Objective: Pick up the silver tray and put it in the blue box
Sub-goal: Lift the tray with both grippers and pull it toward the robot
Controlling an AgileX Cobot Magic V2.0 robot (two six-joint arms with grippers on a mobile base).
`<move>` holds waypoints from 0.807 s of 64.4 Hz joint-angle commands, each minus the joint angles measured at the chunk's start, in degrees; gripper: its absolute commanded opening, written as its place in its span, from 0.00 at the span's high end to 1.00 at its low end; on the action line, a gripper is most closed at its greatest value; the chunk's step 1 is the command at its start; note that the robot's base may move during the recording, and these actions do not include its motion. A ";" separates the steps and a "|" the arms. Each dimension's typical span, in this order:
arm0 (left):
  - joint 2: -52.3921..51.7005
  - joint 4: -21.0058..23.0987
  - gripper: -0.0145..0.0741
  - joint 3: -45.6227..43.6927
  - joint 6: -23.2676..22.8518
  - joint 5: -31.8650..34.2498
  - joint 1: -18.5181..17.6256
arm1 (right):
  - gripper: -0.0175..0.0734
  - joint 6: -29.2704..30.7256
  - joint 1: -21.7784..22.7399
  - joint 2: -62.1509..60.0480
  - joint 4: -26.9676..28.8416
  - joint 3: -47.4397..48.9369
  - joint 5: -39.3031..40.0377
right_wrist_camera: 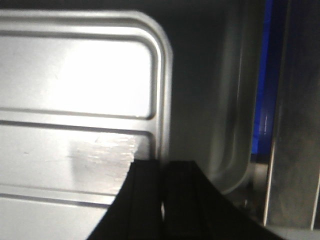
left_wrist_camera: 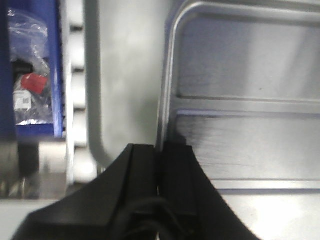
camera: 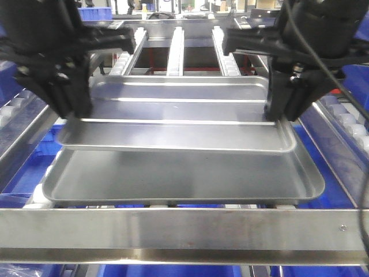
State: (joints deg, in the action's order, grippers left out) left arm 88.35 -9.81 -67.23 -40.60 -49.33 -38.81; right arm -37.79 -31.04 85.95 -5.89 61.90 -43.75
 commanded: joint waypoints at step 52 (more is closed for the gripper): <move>-12.70 -4.41 0.95 11.64 -14.31 1.41 -11.93 | 0.74 -14.32 -8.59 -14.16 -8.59 -12.27 1.36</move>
State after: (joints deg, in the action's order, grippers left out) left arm 77.67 -12.90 -54.34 -54.22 -48.55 -50.44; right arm -51.84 -39.68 73.64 -12.12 48.14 -43.88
